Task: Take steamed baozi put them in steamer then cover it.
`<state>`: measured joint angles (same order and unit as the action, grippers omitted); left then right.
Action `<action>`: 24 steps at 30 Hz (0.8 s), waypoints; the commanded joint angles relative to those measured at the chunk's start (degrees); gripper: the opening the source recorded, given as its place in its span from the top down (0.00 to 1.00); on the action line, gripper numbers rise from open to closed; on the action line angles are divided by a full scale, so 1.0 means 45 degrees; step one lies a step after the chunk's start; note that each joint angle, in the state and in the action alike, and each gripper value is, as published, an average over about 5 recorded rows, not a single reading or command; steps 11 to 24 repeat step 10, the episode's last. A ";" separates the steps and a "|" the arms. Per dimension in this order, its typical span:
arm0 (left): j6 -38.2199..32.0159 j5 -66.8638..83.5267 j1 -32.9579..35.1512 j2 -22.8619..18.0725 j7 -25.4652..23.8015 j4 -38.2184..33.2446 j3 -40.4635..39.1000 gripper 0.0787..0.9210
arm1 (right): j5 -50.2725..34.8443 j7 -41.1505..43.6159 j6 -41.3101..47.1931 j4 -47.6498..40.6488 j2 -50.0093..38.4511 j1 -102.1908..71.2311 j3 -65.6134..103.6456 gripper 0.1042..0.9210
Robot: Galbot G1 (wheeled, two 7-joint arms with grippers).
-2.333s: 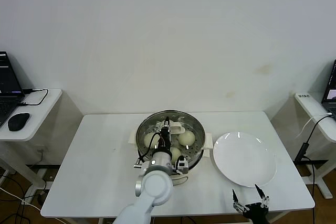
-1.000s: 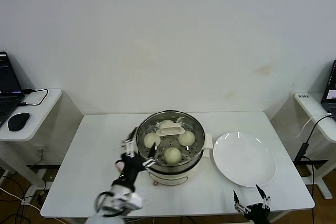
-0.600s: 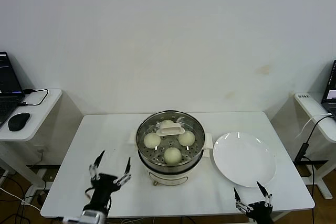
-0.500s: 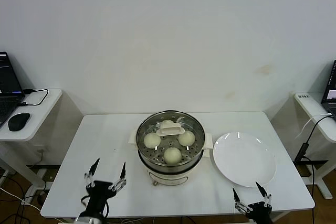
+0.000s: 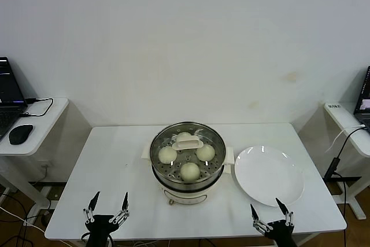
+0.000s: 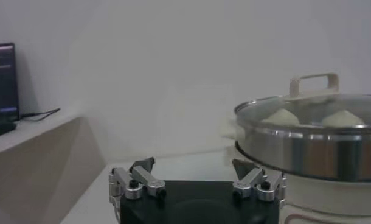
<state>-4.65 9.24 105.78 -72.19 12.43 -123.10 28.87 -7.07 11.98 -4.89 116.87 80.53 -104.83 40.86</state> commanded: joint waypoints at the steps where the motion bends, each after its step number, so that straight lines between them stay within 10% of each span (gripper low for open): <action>1: -0.0502 0.0436 0.0265 -0.0128 0.0003 0.0503 0.0231 0.12 | -0.0185 -0.0315 0.0392 0.0251 -0.0099 -0.0044 -0.0501 0.12; 24: -0.0535 0.0214 0.0387 -0.0150 -0.0064 0.0653 0.0163 0.12 | 0.0111 -0.0550 0.0673 0.0416 -0.0057 -0.0051 -0.0972 0.12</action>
